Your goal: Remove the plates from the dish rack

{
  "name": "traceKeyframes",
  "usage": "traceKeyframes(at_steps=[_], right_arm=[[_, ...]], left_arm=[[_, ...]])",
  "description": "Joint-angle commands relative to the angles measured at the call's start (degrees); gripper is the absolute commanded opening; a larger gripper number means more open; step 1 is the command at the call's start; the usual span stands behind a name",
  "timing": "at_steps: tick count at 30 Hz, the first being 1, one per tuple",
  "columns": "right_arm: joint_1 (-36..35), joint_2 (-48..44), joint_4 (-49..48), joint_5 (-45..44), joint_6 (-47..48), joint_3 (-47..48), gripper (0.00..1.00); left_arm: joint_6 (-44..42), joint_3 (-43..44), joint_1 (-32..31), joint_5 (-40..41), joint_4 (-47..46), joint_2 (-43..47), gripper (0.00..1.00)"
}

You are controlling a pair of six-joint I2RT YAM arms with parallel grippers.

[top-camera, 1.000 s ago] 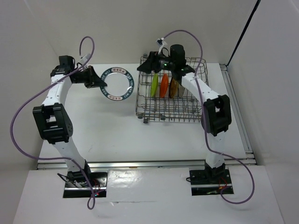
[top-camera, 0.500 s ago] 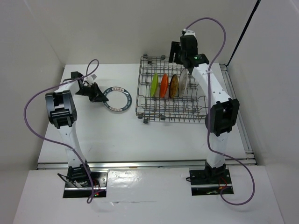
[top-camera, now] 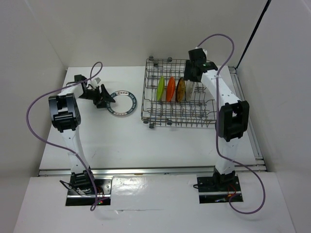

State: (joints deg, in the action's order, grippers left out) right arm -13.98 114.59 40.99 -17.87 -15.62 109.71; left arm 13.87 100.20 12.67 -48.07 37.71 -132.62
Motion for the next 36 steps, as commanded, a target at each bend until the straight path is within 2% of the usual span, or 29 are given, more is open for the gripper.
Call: traceKeyframes(at_steps=[1, 3, 8, 10, 11, 14, 15, 21, 23, 25, 28, 29, 31, 32, 33, 35, 36], right_arm=[[-0.17, -1.99, -1.52, -1.56, -1.52, -2.57, 0.69], [-0.17, -2.00, -2.31, -1.56, -1.52, -3.97, 0.55], [-0.17, 0.10, -4.43, -1.56, -0.99, -5.21, 0.53], [-0.17, 0.64, -4.43, -1.56, -0.99, -4.42, 0.44], [-0.17, 1.34, -3.82, -2.60, -0.99, -3.55, 0.31], [-0.79, 1.34, -2.15, -5.41, -1.70, -1.34, 0.12], [-1.57, -0.14, -2.75, -7.77, -1.18, -0.82, 0.02], [-4.30, -6.46, -7.23, -17.96, 5.23, 2.52, 0.00], [-4.83, -7.79, -9.25, -21.14, 9.62, 4.19, 0.00], [-6.85, -9.73, -15.04, -26.59, 16.53, 4.81, 0.00], [-10.44, -12.36, -27.17, -29.33, 26.47, 4.11, 0.00], [-11.50, -12.37, -28.93, -28.20, 26.51, 4.11, 0.00], [-13.61, -12.90, -27.39, -18.04, 24.16, 4.11, 0.00], [-13.62, -12.11, -25.80, -12.60, 19.36, 5.85, 0.00], [-13.62, -11.41, -24.40, -2.10, 16.79, 6.56, 0.00], [-13.62, -8.69, -23.68, 7.19, 10.54, 7.62, 0.00], [-13.01, -7.55, -23.68, 15.67, 9.04, 8.58, 0.00]], left_arm=[[-1.12, 0.87, 0.08, 1.49, 1.39, -0.02, 0.72], [-1.12, 0.87, 0.08, 2.01, 2.01, 0.51, 0.73], [-1.83, 0.87, 0.08, 6.41, 2.72, 5.61, 0.79], [-3.14, 0.87, 0.08, 8.77, 4.38, 6.93, 0.80], [-3.15, 1.57, 0.08, 9.48, 4.39, 8.24, 0.80], [-3.67, 2.80, 0.08, 12.38, 7.10, 9.56, 0.82], [-3.67, 3.59, 0.08, 13.09, 7.72, 9.57, 0.82], [-7.45, 5.62, -1.06, 13.62, 11.23, 12.55, 0.82], [-7.98, 3.87, -1.59, 12.58, 8.88, 15.44, 0.82], [-7.98, 1.40, -2.11, 11.44, 5.20, 17.73, 0.85], [-10.16, 3.23, -3.69, 10.29, 4.47, 20.12, 1.00], [-11.05, 5.07, -4.48, 10.89, 6.91, 20.12, 1.00], [-12.72, 10.77, -6.33, 10.90, 9.91, 19.51, 1.00], [-13.25, 12.19, -6.34, 9.50, 10.97, 19.50, 1.00], [-13.25, 13.34, -6.86, 8.19, 11.67, 19.50, 1.00], [-13.25, 14.66, -6.87, 3.28, 11.68, 19.50, 1.00], [-13.25, 14.67, -6.87, 1.51, 10.46, 19.50, 0.98]])
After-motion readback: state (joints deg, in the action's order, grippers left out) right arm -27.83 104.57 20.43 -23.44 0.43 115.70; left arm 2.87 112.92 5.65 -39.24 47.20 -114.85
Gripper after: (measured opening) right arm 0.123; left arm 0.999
